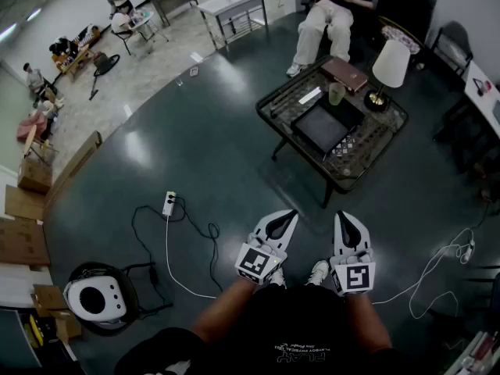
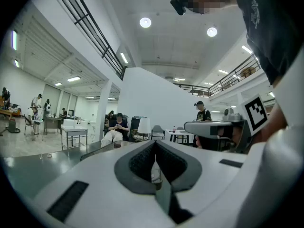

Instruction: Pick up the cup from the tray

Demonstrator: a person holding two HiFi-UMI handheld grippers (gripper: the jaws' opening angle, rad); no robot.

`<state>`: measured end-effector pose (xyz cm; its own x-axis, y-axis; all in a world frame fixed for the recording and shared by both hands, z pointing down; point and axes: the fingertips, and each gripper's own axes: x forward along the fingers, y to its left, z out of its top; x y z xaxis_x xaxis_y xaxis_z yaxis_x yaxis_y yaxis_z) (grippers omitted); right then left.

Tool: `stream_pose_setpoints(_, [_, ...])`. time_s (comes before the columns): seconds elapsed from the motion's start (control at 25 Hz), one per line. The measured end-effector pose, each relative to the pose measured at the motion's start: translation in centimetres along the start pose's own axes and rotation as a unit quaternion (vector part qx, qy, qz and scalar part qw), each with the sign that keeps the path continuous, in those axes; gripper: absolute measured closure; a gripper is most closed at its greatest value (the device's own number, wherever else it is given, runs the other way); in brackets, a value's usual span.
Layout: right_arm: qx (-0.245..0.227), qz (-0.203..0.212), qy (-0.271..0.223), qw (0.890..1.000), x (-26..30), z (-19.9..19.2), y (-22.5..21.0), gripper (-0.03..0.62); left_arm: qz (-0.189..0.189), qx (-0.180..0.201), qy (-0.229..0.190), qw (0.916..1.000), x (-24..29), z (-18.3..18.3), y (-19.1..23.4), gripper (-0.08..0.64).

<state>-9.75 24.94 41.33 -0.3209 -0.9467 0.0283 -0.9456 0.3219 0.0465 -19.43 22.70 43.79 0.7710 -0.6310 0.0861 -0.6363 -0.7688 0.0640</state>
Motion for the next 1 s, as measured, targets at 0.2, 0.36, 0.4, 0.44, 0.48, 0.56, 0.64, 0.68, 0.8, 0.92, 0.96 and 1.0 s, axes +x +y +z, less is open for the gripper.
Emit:
stream_pose_setpoints(0.2, [-0.002,0.014,-0.001,1.0,-1.2,0.2,-0.9,0.594,0.005,-0.004,-0.009,0.9999,0.3,0.5,-2.0,0.551])
stream_pose_setpoints(0.36, [0.003,0.025,0.0,1.0,-1.8,-0.1,-0.9,0.594,0.012,-0.002,-0.006,0.9999,0.1,0.1,-2.6,0.551])
stream_pose_setpoints(0.4, [0.003,0.028,-0.001,1.0,-1.9,-0.1,-0.9,0.594,0.017,-0.002,-0.005,0.9998,-0.1,0.0,-2.6,0.55])
stream_pose_setpoints(0.44, [0.004,0.031,-0.003,1.0,-2.0,0.0,-0.9,0.594,0.02,-0.002,-0.005,0.9998,-0.1,0.1,-2.6,0.551])
stream_pose_setpoints(0.48, [0.004,0.033,-0.004,0.999,-2.1,0.1,-0.9,0.594,0.023,-0.002,-0.006,0.9997,-0.1,0.2,-2.7,0.551])
stream_pose_setpoints(0.56, [0.003,0.037,-0.004,0.999,-2.5,0.2,-1.2,0.594,0.025,-0.001,-0.005,0.9997,0.0,0.3,-3.2,0.551])
stream_pose_setpoints(0.64, [0.003,0.039,-0.006,0.999,-2.9,0.3,-1.5,0.594,0.025,-0.001,-0.003,0.9997,0.2,0.1,-3.7,0.551])
stream_pose_setpoints(0.68, [0.003,0.039,-0.009,0.999,-3.1,0.3,-1.7,0.594,0.024,-0.001,-0.003,0.9997,0.3,0.2,-4.0,0.551])
stream_pose_setpoints(0.8, [0.005,0.036,-0.022,0.999,-3.6,0.7,-2.5,0.594,0.02,0.007,-0.004,0.9998,1.0,0.4,-4.9,0.551])
stream_pose_setpoints(0.92, [0.006,0.037,-0.026,0.999,-3.9,0.9,-3.5,0.594,0.019,0.011,-0.006,0.9997,1.8,0.8,-5.5,0.551])
stream_pose_setpoints(0.96, [0.007,0.038,-0.027,0.999,-4.0,0.8,-3.9,0.594,0.02,0.012,-0.005,0.9997,2.2,0.8,-5.6,0.551])
stream_pose_setpoints(1.0, [0.008,0.039,-0.027,0.999,-4.1,0.8,-4.2,0.594,0.022,0.014,-0.003,0.9997,2.4,0.8,-5.7,0.551])
